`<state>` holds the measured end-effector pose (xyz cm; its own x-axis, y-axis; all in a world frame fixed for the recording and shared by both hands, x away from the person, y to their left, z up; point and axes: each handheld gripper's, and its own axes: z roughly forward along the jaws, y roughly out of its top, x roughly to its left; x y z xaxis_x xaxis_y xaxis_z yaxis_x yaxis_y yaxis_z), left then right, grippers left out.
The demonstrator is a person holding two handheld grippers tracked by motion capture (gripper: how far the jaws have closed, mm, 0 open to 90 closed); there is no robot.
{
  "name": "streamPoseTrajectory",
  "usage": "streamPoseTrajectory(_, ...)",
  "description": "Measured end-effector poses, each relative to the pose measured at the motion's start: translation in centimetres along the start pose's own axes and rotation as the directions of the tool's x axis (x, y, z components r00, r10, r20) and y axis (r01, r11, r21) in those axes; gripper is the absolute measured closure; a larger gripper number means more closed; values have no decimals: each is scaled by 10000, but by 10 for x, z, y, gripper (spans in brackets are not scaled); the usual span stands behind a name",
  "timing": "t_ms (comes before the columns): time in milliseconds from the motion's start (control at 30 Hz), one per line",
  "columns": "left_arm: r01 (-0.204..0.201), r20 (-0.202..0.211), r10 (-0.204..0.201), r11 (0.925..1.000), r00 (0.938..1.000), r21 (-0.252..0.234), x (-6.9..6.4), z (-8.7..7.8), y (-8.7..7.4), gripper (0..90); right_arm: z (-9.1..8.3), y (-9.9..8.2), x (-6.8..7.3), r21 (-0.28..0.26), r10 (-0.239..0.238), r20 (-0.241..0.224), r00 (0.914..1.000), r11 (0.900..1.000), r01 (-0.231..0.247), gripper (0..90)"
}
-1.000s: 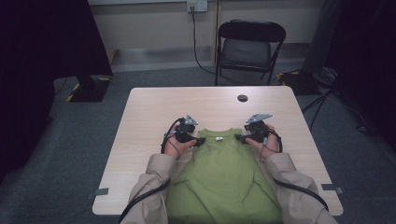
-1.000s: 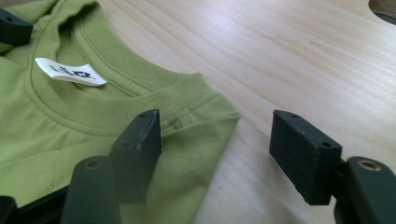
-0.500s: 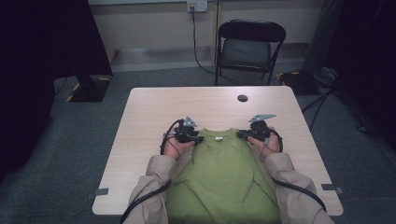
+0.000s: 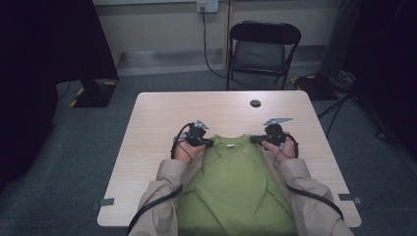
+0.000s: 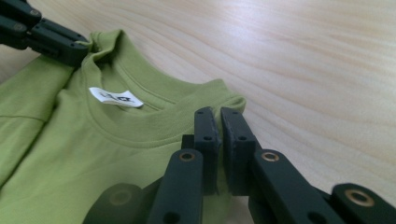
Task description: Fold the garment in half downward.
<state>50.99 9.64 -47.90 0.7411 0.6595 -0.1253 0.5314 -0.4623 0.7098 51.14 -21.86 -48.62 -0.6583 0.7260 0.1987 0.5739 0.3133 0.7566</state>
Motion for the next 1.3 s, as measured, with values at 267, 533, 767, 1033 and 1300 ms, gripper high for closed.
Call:
streamPoseTrajectory(267,-401,-340,399,9992,9986,-53,3,-18,29,878,-14,23,0,-144,-59,-87,9999,9999,58,862)
streamPoseTrajectory(533,-823,-898,767,9948,9930,-602,16,-41,70,877,-31,69,-2,-629,-331,98,9994,9974,337,862)
streamPoseTrajectory(767,-1045,-1481,859,9869,9852,-1228,30,-60,109,877,-41,117,-6,-894,-645,466,9968,9936,685,862)
streamPoseTrajectory(1033,-1083,-2031,625,9689,9772,-2226,38,-76,138,876,-52,161,-11,-1692,-862,1143,9897,9800,1048,862)
streamPoseTrajectory(1300,-1029,-1473,734,9737,9864,-2033,35,-83,136,875,-59,155,-11,-1881,-538,820,9952,9798,685,862)
